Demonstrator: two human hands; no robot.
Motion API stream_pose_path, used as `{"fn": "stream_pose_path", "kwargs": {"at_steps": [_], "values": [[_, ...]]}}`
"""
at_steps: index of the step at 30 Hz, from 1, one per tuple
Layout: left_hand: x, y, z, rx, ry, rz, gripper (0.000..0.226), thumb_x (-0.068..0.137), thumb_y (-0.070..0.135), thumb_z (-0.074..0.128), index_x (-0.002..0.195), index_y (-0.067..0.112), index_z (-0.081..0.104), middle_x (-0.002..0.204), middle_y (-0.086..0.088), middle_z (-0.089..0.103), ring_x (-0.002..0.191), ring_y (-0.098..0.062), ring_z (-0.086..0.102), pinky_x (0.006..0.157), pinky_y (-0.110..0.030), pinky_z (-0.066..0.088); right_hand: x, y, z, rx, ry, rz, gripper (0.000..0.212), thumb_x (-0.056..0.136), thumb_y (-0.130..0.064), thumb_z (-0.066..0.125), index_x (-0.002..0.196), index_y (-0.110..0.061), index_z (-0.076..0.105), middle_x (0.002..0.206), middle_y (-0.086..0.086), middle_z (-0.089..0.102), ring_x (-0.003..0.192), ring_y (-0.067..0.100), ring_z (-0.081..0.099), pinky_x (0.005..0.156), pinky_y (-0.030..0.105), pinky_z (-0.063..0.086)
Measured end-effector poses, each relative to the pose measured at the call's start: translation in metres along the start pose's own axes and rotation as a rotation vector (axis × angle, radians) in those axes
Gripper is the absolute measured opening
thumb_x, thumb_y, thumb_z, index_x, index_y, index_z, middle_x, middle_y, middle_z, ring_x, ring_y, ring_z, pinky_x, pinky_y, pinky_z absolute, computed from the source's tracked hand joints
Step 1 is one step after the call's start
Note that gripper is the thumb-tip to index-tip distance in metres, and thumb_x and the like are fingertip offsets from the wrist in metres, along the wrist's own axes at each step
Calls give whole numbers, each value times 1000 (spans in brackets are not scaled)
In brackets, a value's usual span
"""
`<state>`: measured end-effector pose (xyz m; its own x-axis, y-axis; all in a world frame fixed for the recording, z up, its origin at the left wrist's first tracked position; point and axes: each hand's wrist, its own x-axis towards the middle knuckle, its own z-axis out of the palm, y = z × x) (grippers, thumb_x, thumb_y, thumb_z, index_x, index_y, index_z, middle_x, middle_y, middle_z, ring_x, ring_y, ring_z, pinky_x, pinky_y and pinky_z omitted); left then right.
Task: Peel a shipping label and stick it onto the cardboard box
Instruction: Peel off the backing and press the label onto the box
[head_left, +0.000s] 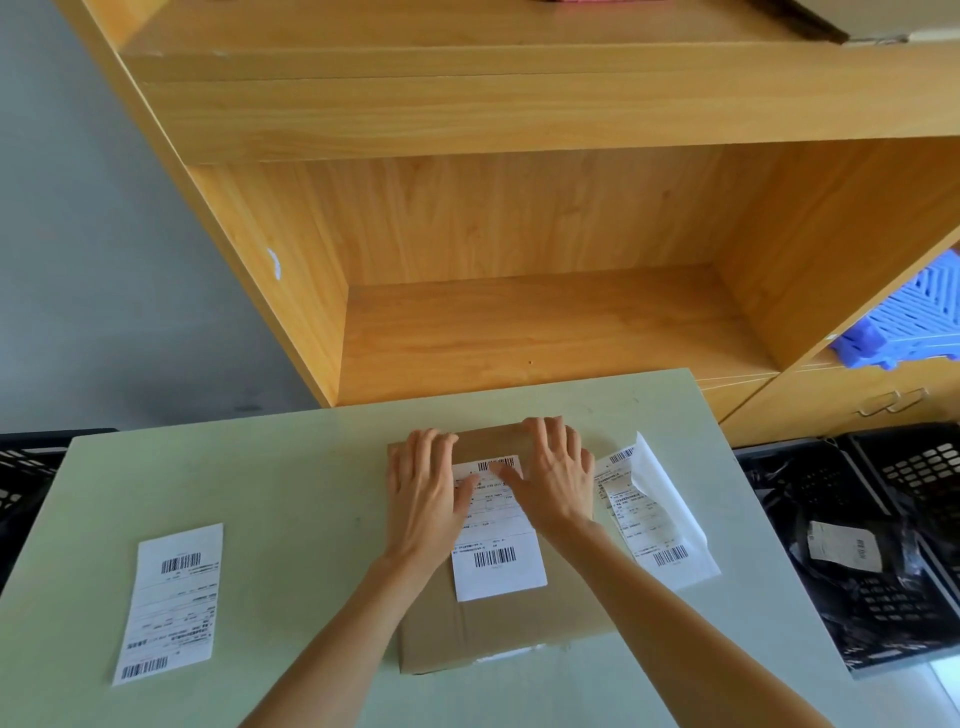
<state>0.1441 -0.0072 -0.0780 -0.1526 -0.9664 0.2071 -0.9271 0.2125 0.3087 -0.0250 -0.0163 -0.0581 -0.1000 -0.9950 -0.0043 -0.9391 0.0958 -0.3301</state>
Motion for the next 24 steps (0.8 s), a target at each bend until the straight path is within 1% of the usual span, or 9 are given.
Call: {"fn": "stream_pose_path", "kwargs": {"at_steps": [3,5,7,12,15,16,18,20,24], "values": [[-14,-1,13,-20,-89,-42,74,95,60,34,145,6,41,151,-12,43,141,-33,39,115,-51,33,-13,0,11,34,-37,7,79,81,-70,54,142,-25,32,153,0,32,145,24,25,112,45,27],[-19,-3,17,-45,-115,-58,81,94,63,30,150,6,33,157,-12,37,146,-31,32,118,-49,27,-18,2,15,55,-70,22,84,84,-71,50,148,-26,23,161,-2,20,151,23,11,118,47,18],[-20,-6,16,-78,-141,-63,83,93,64,28,154,7,25,159,-12,32,149,-30,27,120,-47,22,-19,5,15,79,-90,18,84,85,-69,49,151,-26,18,163,-3,16,152,23,6,119,49,16],[-23,-9,11,-193,-122,-60,67,97,35,46,153,4,27,156,-14,38,147,-32,31,118,-52,31,-19,16,9,185,-78,-25,70,92,-42,59,150,-26,22,161,-7,24,152,18,9,120,46,21],[-26,-11,7,-279,-67,-66,63,96,8,58,152,3,30,154,-15,40,145,-32,33,113,-53,39,-19,24,4,223,-95,-53,63,97,-20,54,152,-20,23,161,-4,24,153,18,10,120,47,22],[-27,-11,6,-294,-64,-72,64,95,6,59,152,3,29,154,-15,40,145,-32,33,113,-53,39,-19,26,3,231,-97,-59,61,98,-18,51,152,-18,23,161,-2,25,153,19,10,120,47,23],[-30,-8,3,-275,-72,-83,66,98,17,57,154,5,24,155,-16,38,146,-33,31,117,-51,33,-23,26,2,228,-82,-72,60,99,-28,50,152,-16,24,160,0,28,152,21,13,120,48,23],[-34,-3,3,-235,-81,-102,71,99,41,49,155,7,20,157,-16,34,148,-34,27,120,-50,26,-31,23,4,179,-70,-89,70,94,-51,50,151,-19,24,159,0,28,151,23,15,121,47,20],[-46,8,6,-146,-99,-78,93,88,74,25,157,12,14,163,-11,23,151,-30,19,123,-49,19,-47,19,12,102,-100,-71,92,82,-73,45,153,-25,12,164,0,10,153,24,2,124,47,10]]}}
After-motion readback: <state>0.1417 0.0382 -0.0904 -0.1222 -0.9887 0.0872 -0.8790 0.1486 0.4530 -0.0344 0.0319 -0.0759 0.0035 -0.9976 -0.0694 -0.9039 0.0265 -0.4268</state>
